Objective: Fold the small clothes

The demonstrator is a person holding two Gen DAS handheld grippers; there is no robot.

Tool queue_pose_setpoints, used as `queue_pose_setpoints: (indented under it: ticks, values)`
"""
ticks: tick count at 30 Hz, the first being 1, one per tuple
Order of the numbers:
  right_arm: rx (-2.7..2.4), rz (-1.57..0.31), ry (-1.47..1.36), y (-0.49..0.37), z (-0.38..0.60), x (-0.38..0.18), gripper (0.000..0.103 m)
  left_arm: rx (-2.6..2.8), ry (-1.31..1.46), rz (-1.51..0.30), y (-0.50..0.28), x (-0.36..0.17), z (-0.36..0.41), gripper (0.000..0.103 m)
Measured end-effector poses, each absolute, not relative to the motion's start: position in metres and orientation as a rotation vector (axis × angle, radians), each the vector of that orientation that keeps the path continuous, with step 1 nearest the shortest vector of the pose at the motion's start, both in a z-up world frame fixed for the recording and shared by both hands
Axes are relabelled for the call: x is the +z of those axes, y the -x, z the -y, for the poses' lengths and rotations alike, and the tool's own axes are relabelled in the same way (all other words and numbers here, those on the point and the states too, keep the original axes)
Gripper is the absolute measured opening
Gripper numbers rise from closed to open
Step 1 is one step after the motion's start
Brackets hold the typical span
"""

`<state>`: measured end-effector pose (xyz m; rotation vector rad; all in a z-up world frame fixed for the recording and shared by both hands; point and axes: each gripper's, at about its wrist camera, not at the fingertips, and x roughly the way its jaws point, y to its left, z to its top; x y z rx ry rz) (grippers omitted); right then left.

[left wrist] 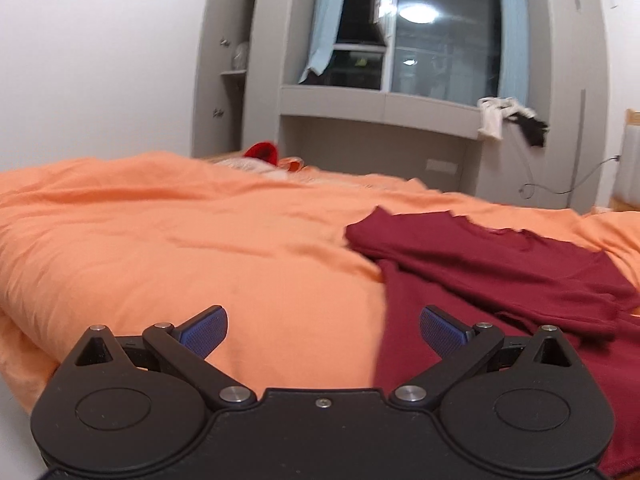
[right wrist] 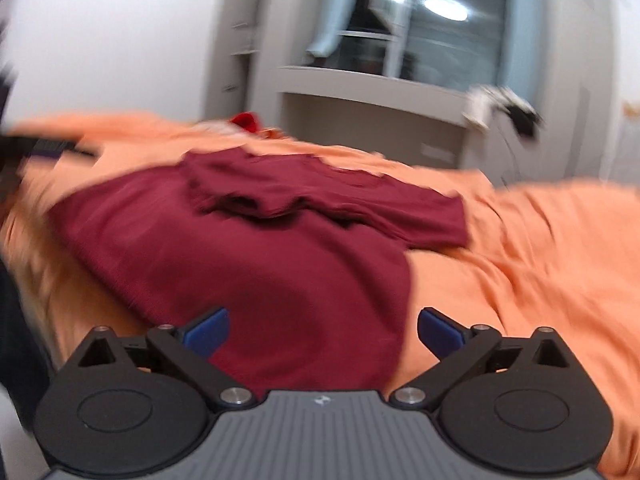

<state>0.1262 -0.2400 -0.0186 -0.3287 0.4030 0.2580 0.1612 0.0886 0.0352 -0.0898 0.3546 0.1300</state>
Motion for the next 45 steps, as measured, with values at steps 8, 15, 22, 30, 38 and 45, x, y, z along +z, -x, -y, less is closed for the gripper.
queue_pose_setpoints:
  ticks: [8,15,22,30,38,45]
  values:
    - [0.219,-0.353,0.873,-0.114,0.173,-0.077,0.102,0.024,-0.021,-0.315,-0.141,0.028,-0.055,0.102]
    - [0.110,-0.335,1.018,-0.127,0.161,-0.102,0.080,0.014,-0.045,-0.330,-0.143,0.025,-0.050,0.102]
    - [0.192,-0.388,0.857,-0.128,0.170,-0.078,0.050,-0.120,-0.075,-0.332,-0.139,0.023,-0.041,0.102]
    - [0.233,-0.347,0.532,-0.120,0.201,-0.020,0.007,-0.426,-0.387,-0.243,-0.102,0.001,0.022,0.102]
    - [0.259,-0.247,0.419,-0.102,0.211,0.016,0.007,-0.364,-0.550,-0.269,-0.110,-0.023,0.056,0.102]
    - [0.240,-0.182,0.389,-0.101,0.216,0.034,0.007,-0.182,-0.512,-0.258,-0.120,-0.014,0.044,0.087]
